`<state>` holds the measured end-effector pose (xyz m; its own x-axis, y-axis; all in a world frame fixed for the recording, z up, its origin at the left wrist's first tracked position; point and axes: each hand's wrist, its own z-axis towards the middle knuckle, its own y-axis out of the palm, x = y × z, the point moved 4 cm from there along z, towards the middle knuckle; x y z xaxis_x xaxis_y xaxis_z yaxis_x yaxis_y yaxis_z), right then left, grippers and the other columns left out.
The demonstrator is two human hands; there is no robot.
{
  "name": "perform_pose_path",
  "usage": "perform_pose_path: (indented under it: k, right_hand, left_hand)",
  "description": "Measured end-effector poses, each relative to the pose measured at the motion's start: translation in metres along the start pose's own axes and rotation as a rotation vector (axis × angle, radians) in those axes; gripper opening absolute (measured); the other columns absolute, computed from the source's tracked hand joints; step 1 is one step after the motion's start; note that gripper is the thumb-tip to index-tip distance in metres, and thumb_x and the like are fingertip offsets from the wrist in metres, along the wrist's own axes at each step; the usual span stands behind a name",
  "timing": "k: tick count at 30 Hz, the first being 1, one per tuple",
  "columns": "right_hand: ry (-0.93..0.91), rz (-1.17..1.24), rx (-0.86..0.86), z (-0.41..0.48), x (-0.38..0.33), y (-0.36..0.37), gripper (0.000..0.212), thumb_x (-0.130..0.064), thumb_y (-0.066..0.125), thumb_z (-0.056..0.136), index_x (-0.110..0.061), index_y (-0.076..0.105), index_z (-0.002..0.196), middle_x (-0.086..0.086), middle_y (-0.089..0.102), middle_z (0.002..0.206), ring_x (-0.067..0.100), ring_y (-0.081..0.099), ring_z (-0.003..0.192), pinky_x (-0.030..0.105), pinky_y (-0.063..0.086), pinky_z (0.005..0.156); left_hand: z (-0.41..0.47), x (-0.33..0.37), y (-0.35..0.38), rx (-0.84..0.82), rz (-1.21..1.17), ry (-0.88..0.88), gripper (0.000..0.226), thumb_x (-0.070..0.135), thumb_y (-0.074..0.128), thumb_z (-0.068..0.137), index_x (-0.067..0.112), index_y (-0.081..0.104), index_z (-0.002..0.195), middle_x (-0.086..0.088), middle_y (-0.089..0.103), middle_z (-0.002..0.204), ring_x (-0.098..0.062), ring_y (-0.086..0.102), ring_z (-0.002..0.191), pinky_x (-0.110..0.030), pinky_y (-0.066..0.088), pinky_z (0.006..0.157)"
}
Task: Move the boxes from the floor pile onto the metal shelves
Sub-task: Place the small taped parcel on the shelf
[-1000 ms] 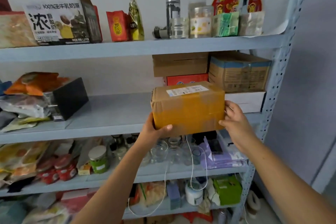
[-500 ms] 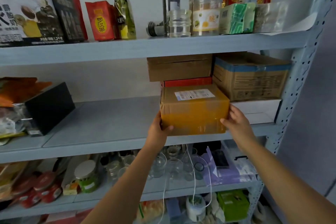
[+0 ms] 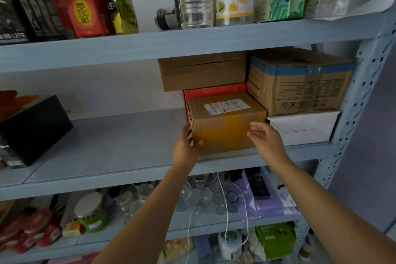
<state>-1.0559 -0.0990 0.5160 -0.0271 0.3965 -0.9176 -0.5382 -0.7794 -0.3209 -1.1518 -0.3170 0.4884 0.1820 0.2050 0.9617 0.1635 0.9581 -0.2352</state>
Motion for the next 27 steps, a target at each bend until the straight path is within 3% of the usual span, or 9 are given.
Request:
perform_pose_path:
  k: [4, 11, 14, 19, 22, 24, 27]
  right_hand:
    - [0.019, 0.011, -0.008, 0.009, 0.004, 0.003, 0.044, -0.014, 0.064, 0.093, -0.016, 0.053, 0.135, -0.003, 0.061, 0.121, 0.013, 0.058, 0.111, 0.028, 0.044, 0.098]
    - [0.038, 0.030, 0.005, 0.009, 0.008, 0.006, 0.049, -0.010, 0.065, 0.092, -0.014, 0.050, 0.138, 0.000, 0.060, 0.125, 0.014, 0.058, 0.110, 0.027, 0.044, 0.096]
    - [0.057, 0.026, -0.003, 0.007, 0.005, 0.006, 0.053, -0.006, 0.064, 0.092, -0.015, 0.047, 0.141, 0.002, 0.059, 0.129, 0.015, 0.057, 0.113, 0.026, 0.044, 0.094]
    - [0.076, 0.082, 0.006, -0.001, -0.014, 0.005, 0.056, -0.008, 0.064, 0.092, -0.017, 0.044, 0.143, 0.002, 0.055, 0.138, 0.014, 0.055, 0.119, 0.025, 0.042, 0.095]
    - [0.028, 0.107, -0.007, -0.016, -0.041, -0.001, 0.055, -0.019, 0.065, 0.093, -0.019, 0.044, 0.144, -0.002, 0.053, 0.140, 0.011, 0.053, 0.120, 0.028, 0.043, 0.101]
    - [-0.005, 0.181, -0.010, -0.028, -0.054, -0.008, 0.055, -0.030, 0.065, 0.093, -0.022, 0.045, 0.143, -0.004, 0.055, 0.139, 0.011, 0.054, 0.121, 0.035, 0.045, 0.105]
    - [-0.080, 0.284, 0.002, -0.054, -0.071, -0.015, 0.053, -0.042, 0.062, 0.093, -0.027, 0.048, 0.141, -0.012, 0.057, 0.133, 0.003, 0.055, 0.117, 0.025, 0.045, 0.099]
  left_hand:
    - [0.010, 0.005, 0.001, 0.007, 0.028, -0.029, 0.072, -0.001, 0.060, 0.092, 0.022, 0.027, 0.152, -0.007, 0.045, 0.148, -0.029, 0.051, 0.130, -0.052, 0.050, 0.100]
    - [0.009, 0.007, -0.001, -0.022, 0.006, -0.060, 0.073, -0.003, 0.059, 0.092, 0.022, 0.026, 0.152, -0.007, 0.045, 0.147, -0.028, 0.050, 0.128, -0.053, 0.049, 0.101]
    - [0.002, 0.016, 0.000, -0.015, 0.056, -0.038, 0.071, 0.007, 0.063, 0.092, 0.019, 0.027, 0.151, -0.006, 0.046, 0.144, -0.029, 0.053, 0.123, -0.053, 0.052, 0.096]
    - [-0.021, 0.049, 0.001, 0.074, 0.143, 0.032, 0.062, 0.016, 0.060, 0.093, 0.017, 0.035, 0.149, 0.001, 0.057, 0.122, -0.021, 0.062, 0.097, -0.044, 0.060, 0.078]
    - [-0.046, 0.075, -0.005, 0.102, 0.150, 0.133, 0.056, 0.015, 0.060, 0.094, 0.014, 0.041, 0.147, 0.001, 0.057, 0.126, -0.020, 0.059, 0.110, -0.024, 0.052, 0.070]
    - [-0.063, 0.090, -0.007, 0.062, 0.069, 0.182, 0.053, 0.019, 0.061, 0.095, 0.014, 0.043, 0.145, 0.005, 0.056, 0.124, -0.015, 0.055, 0.115, -0.016, 0.046, 0.078]
    - [-0.089, 0.105, -0.009, -0.026, -0.089, 0.269, 0.055, 0.028, 0.060, 0.097, 0.017, 0.042, 0.147, 0.003, 0.051, 0.145, -0.010, 0.049, 0.130, -0.020, 0.041, 0.100]
